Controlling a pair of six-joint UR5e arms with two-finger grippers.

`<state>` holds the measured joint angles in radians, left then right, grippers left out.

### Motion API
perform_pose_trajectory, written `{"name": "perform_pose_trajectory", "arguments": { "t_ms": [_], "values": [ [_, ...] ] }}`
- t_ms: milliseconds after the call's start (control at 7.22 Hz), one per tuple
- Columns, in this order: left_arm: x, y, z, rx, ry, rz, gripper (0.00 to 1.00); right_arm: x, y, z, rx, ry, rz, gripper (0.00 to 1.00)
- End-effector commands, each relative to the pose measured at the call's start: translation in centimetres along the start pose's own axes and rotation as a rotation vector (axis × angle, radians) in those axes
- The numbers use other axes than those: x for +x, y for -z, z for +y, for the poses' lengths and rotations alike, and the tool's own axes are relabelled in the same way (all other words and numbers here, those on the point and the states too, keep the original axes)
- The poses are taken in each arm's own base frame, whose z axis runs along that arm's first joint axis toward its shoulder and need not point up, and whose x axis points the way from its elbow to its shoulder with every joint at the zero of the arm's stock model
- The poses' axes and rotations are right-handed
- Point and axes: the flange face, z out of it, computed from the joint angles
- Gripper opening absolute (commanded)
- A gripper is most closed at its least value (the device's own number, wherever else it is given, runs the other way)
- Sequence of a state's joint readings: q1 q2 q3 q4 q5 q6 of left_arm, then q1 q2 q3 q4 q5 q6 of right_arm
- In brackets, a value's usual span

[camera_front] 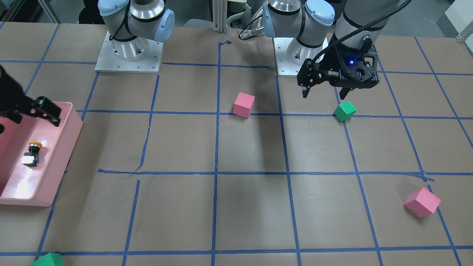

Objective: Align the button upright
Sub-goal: 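Lower the right gripper into the bin and grasp the button switch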

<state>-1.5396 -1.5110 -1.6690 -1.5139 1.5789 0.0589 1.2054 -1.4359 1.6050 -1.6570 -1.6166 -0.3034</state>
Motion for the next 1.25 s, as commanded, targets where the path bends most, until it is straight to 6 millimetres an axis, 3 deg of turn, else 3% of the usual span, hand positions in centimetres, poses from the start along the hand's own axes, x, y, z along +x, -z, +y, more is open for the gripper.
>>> {"name": "perform_pose_trajectory", "arguments": {
  "t_ms": [0,139,277,554,831,1108],
  "values": [
    [0.0,0.0,0.0,0.0,-0.001,0.0,1.0,9.5,-6.3,-0.2,0.067,-0.01,0.023,1.0],
    [0.0,0.0,0.0,0.0,0.0,0.0,1.0,12.0,-10.2,0.3,0.06,-0.051,0.014,1.0],
    [0.0,0.0,0.0,0.0,0.0,0.0,1.0,12.5,-12.5,-0.4,0.081,-0.056,0.03,1.0],
    [0.0,0.0,0.0,0.0,0.002,0.0,1.0,13.0,-14.6,-1.2,0.056,-0.091,0.039,0.92],
    [0.0,0.0,0.0,0.001,-0.001,0.0,1.0,13.4,-16.5,-1.9,0.04,-0.099,0.038,1.0],
    [0.0,0.1,0.1,0.001,0.0,-0.001,1.0,13.4,-17.5,-2.0,0.02,-0.095,0.033,1.0]
  ]
}}
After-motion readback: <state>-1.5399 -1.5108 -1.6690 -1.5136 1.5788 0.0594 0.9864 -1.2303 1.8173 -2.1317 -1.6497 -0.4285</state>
